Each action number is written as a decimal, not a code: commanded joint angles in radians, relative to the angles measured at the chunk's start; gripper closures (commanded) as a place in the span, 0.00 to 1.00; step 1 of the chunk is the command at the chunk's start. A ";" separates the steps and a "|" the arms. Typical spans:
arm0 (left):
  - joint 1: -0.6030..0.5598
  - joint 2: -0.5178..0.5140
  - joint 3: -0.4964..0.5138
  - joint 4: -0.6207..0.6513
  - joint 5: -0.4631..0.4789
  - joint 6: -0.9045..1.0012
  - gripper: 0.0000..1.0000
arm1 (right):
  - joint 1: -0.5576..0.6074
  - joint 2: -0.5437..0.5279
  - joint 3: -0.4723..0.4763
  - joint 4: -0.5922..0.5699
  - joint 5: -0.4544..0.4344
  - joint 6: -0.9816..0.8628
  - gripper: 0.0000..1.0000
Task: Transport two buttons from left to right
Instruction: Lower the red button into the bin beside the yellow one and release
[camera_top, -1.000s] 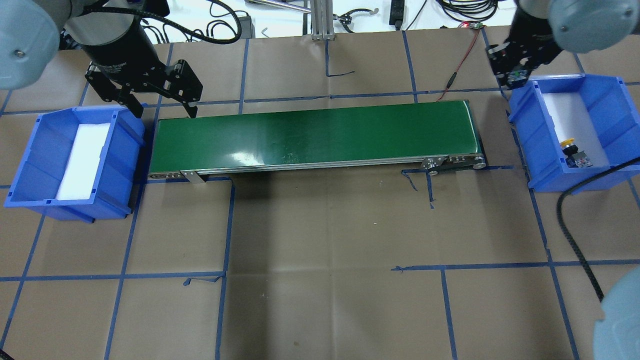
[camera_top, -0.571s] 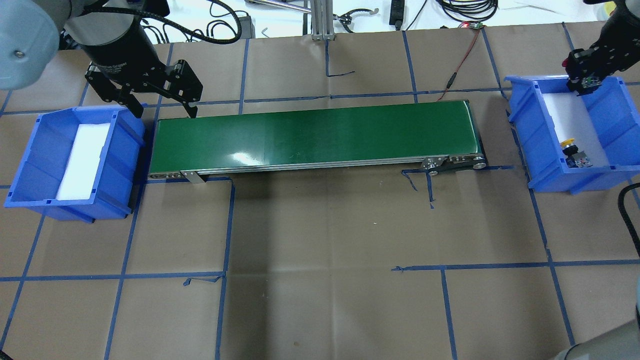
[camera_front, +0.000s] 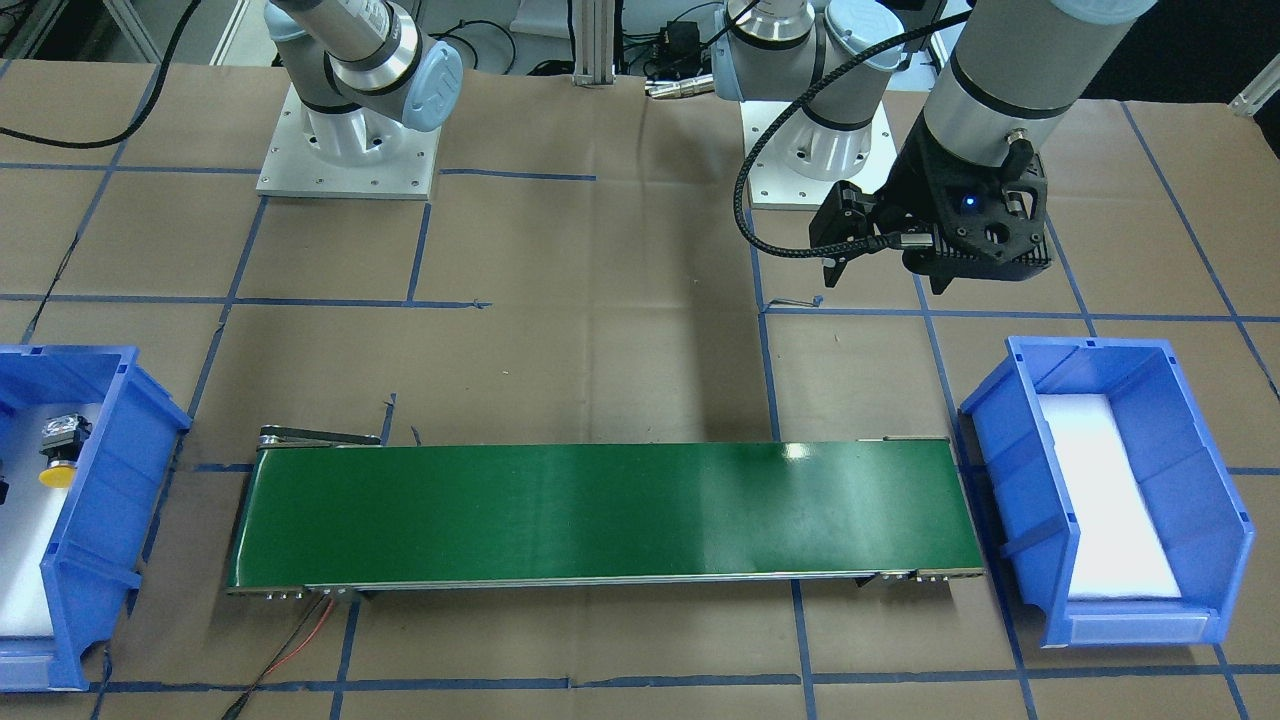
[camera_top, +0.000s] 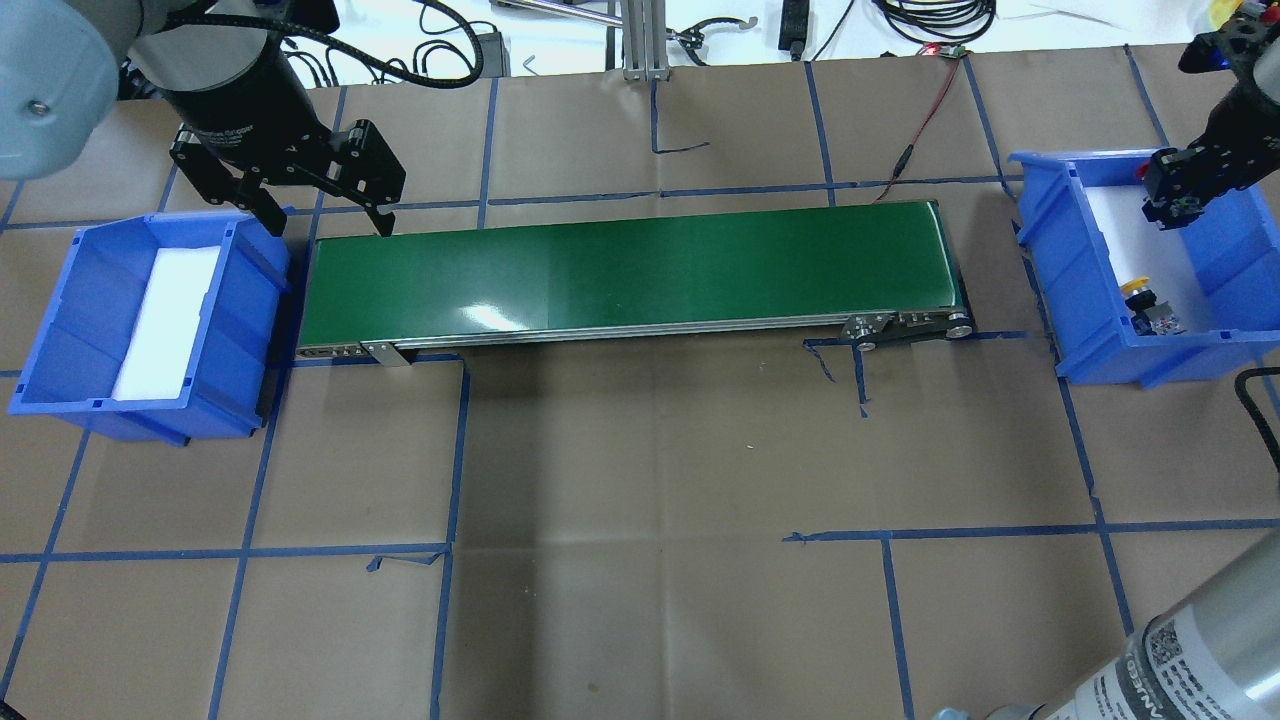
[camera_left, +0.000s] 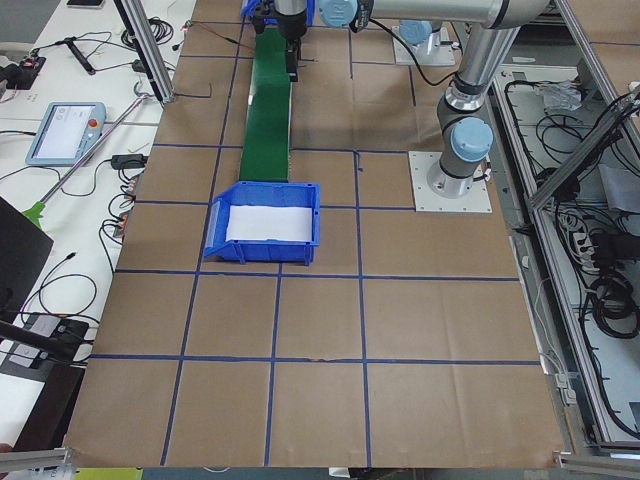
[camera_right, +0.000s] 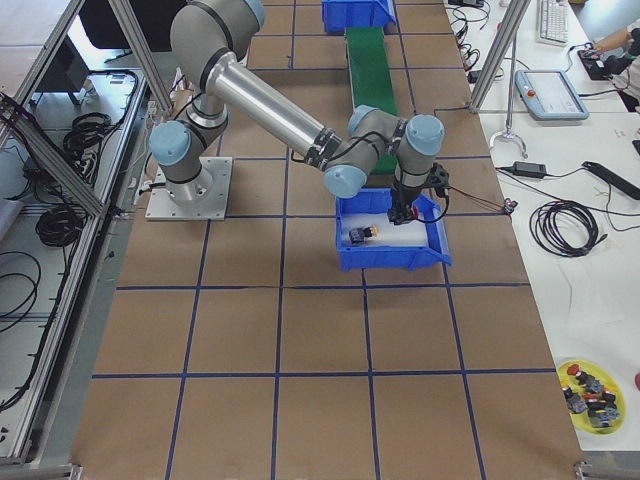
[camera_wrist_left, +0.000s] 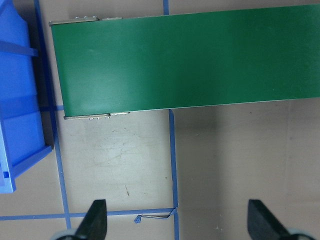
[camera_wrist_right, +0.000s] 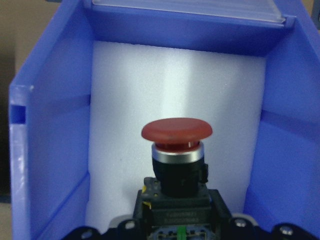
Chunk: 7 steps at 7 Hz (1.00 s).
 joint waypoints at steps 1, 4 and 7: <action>0.000 -0.001 0.000 0.000 0.000 0.000 0.00 | 0.004 0.055 0.002 -0.048 -0.003 0.008 0.97; 0.000 -0.001 0.000 -0.002 0.000 0.000 0.00 | 0.038 0.109 -0.007 -0.052 -0.005 0.025 0.97; 0.000 -0.001 0.000 -0.002 0.000 0.000 0.00 | 0.038 0.117 -0.013 -0.066 -0.007 0.029 0.97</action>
